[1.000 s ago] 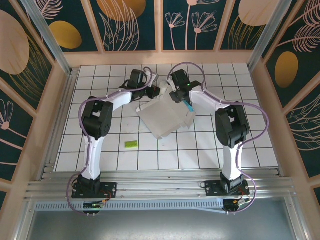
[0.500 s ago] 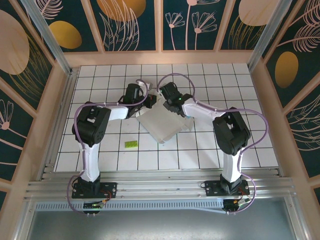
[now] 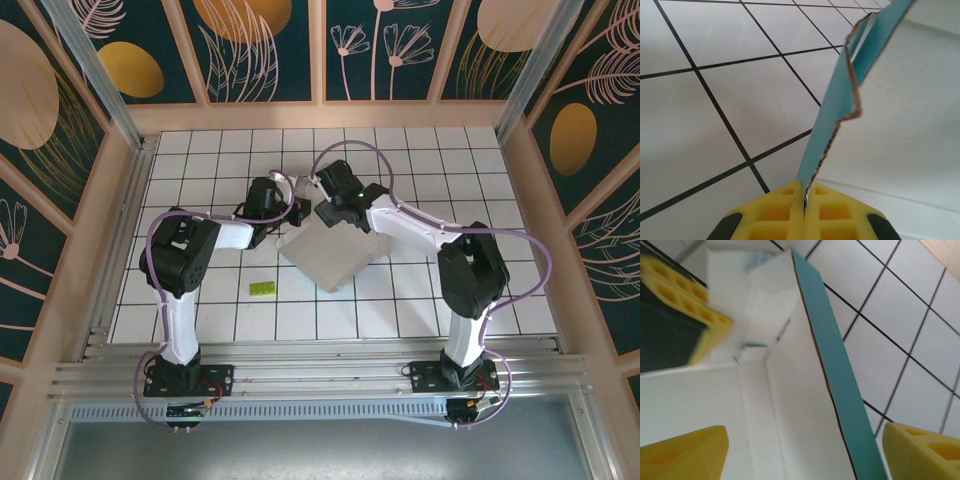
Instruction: Fold the paper box
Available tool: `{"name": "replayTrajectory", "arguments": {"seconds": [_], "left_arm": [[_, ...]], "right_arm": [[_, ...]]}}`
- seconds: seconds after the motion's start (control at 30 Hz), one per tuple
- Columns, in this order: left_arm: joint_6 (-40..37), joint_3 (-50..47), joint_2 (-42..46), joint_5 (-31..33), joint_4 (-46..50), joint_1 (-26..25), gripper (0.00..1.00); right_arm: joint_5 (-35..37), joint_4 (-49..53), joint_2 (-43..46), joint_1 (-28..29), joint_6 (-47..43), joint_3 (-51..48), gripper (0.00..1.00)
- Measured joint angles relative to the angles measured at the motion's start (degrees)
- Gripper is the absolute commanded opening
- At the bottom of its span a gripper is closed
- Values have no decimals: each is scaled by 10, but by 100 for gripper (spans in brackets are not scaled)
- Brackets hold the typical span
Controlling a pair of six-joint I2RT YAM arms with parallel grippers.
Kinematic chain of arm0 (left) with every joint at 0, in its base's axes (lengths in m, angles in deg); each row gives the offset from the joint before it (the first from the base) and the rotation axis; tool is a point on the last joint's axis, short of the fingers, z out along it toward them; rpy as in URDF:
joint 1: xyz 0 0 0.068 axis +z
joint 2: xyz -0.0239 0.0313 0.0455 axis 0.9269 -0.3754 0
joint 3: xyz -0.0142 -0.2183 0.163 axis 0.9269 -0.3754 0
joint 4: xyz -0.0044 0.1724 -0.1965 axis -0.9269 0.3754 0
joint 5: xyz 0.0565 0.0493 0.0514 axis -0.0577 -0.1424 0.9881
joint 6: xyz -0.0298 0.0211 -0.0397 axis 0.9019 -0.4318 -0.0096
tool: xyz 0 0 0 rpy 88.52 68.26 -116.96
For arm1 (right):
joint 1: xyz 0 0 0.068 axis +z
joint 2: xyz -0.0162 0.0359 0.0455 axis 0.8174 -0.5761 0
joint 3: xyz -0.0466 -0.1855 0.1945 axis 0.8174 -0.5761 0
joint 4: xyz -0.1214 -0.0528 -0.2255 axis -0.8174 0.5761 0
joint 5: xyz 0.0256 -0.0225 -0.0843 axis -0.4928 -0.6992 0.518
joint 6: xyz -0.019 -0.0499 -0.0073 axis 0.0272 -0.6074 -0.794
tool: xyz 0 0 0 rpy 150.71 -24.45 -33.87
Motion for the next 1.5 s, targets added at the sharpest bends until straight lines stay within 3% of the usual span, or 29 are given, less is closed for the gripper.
{"name": "replayTrajectory", "arguments": {"seconds": [0.23, 0.5, 0.67, 0.83, 1.03, 1.23, 1.5], "left_arm": [[-22, -14, 3, -2, -14, -3, 0], [-60, -69, 47, 1, -29, -23, 0], [-80, -76, 50, 3, -37, -28, 0], [-86, -81, 50, 5, -48, -29, 0], [-94, -90, 58, 5, -56, -32, 0], [-98, -90, 59, 5, -56, -36, 0], [-100, -94, 61, 9, -56, -40, 0]], "right_arm": [[-74, 17, 33, -10, 48, 35, 90], [-181, 36, 33, -75, 104, 82, 92], [-267, 35, 37, -127, 148, 83, 75], [-358, 35, 63, -189, 177, 27, 70], [-454, 33, 78, -208, 195, -56, 58], [-492, 22, 78, -207, 208, -98, 48], [-508, 3, 78, -207, 209, -112, 44]]}}
